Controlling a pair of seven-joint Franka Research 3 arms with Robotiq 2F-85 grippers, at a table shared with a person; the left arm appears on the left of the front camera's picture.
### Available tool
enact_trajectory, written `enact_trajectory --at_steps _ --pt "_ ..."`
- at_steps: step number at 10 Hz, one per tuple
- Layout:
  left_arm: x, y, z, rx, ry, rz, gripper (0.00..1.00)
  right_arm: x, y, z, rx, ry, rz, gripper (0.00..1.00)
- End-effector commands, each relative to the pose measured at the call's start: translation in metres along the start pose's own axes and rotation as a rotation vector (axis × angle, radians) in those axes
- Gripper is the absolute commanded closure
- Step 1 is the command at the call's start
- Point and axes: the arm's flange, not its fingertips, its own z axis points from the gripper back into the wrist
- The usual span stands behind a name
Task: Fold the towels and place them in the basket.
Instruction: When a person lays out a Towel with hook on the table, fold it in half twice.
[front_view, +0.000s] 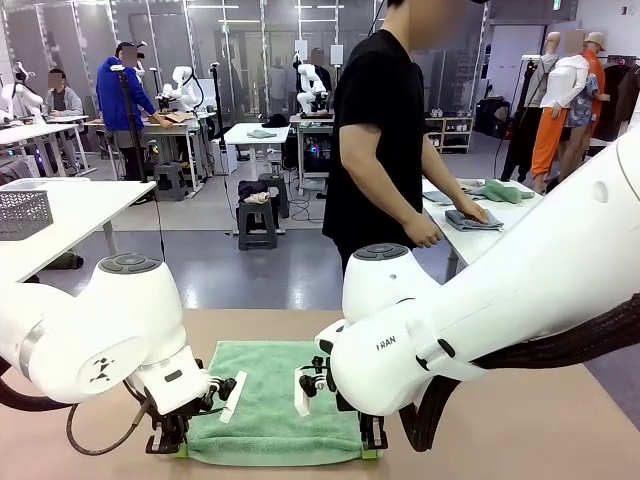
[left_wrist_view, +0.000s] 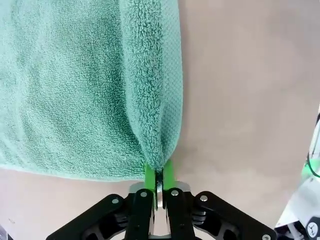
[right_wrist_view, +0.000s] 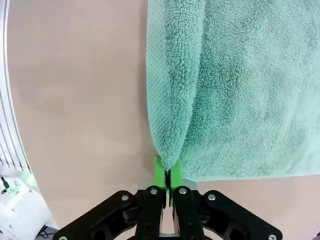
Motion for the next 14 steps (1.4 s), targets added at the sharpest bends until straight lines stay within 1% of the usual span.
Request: enact_trajectory --at_steps 1,5,6,9,11,14 --pt "0.000 0.000 0.000 0.000 0.000 -0.001 1.00 -0.001 -0.001 -0.001 0.001 -0.001 0.000 1.00" --pt "0.000 0.000 0.000 0.000 0.000 -0.001 1.00 -0.001 -0.001 -0.001 0.001 -0.001 0.000 1.00" --pt "0.000 0.000 0.000 0.000 0.000 0.000 0.93 0.000 0.000 0.000 0.000 0.000 0.000 0.95" --pt "-0.011 0.010 0.024 -0.042 -0.016 -0.011 0.93 -0.006 -0.006 0.022 0.000 0.021 0.026 0.95" --pt "-0.014 0.019 0.040 -0.077 -0.001 -0.029 0.93 -0.005 -0.013 0.038 -0.005 0.007 0.044 0.95" --pt "-0.009 0.033 0.055 -0.118 0.013 -0.046 0.93 -0.003 -0.021 0.052 0.020 -0.027 0.070 0.95"
